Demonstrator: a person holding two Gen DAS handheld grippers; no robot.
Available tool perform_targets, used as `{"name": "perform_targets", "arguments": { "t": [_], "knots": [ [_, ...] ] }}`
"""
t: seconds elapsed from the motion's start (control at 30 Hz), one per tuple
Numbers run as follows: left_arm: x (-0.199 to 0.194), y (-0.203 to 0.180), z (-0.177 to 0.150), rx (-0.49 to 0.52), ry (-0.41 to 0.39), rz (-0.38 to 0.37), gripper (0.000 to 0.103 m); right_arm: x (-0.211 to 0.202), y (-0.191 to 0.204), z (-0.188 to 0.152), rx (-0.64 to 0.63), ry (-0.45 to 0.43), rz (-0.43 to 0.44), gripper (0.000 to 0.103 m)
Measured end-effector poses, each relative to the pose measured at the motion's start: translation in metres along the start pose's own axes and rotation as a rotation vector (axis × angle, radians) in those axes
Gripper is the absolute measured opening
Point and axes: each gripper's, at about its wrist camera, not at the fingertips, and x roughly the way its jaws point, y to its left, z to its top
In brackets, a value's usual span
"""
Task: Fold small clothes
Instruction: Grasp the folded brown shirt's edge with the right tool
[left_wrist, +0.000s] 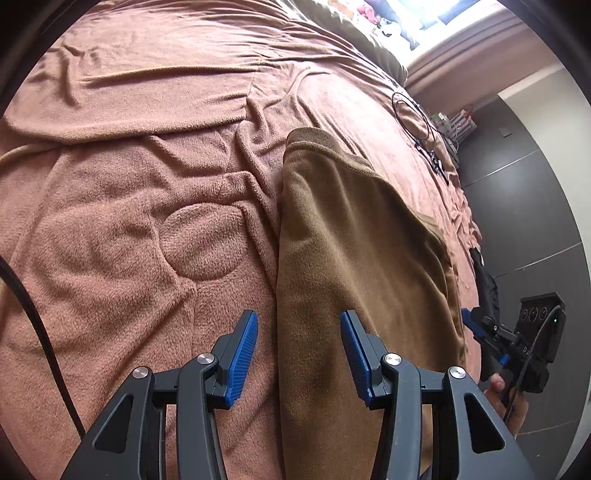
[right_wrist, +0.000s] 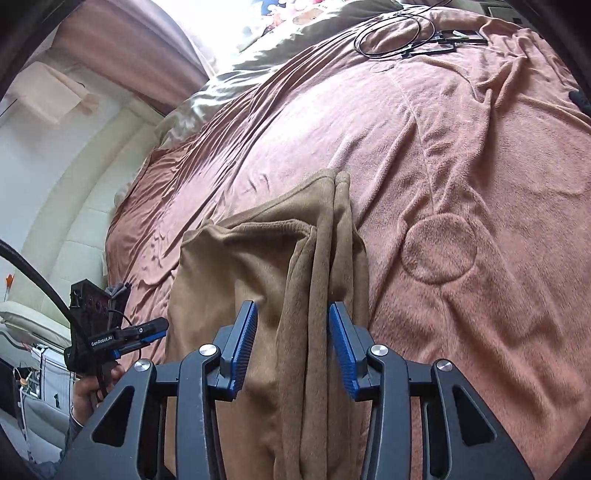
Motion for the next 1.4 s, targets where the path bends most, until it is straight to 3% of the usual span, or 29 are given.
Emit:
{"name": "perform_targets", "arguments": {
  "t": [0.23, 0.47, 0.6, 0.8, 1.07, 1.4],
  "knots": [
    [0.008, -0.004, 0.015, 0.015, 0.000, 0.004, 0.049, 0.027, 0.000, 0.022, -0.012, 0.029, -0.004, 0.033],
    [0.014, -0.008, 0.030, 0.024, -0.008, 0.017, 0.049, 0.048, 0.008, 0.034, -0.041, 0.068, -0.059, 0.019],
    [0.018, -0.012, 0.042, 0.032, -0.018, 0.029, 0.049, 0.052, 0.019, 0.038, -0.097, 0.070, -0.114, 0.005],
    [0.021, -0.018, 0.059, 0.044, -0.036, 0.053, 0.049, 0.034, 0.021, 0.035, -0.092, 0.011, -0.122, 0.004],
    [0.032, -0.020, 0.074, 0.051, -0.042, 0.091, 0.049, 0.038, -0.001, 0.027, -0.025, 0.043, -0.089, 0.005],
    [0.041, -0.014, 0.095, 0.033, -0.046, 0.102, 0.049, 0.026, 0.003, 0.030, -0.062, 0.067, -0.099, 0.012]
  ]
}}
